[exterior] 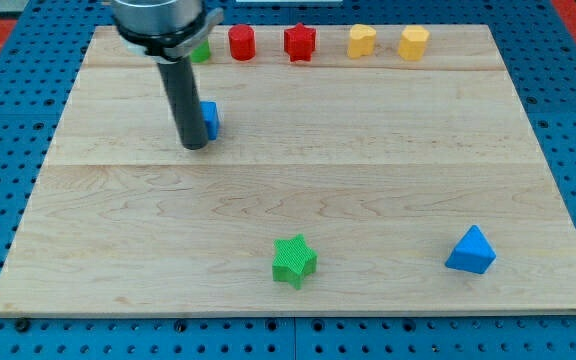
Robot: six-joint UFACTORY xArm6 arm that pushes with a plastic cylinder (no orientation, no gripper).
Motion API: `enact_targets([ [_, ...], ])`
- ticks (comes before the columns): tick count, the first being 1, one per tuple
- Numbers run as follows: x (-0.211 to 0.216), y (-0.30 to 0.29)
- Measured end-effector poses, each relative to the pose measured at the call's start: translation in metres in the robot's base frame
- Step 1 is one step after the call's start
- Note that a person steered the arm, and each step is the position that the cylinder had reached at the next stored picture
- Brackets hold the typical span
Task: Move the blue cube into the green circle
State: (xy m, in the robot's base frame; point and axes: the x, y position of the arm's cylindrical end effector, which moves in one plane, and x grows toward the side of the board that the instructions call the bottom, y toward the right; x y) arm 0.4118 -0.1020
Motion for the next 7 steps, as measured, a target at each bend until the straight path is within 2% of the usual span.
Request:
enact_targets([
  [1, -0.003, 0.012],
  [3, -0.007, -0.038],
  [4, -0.012, -0.038],
  [5, -0.009, 0.009],
  [7, -0.003, 0.024],
])
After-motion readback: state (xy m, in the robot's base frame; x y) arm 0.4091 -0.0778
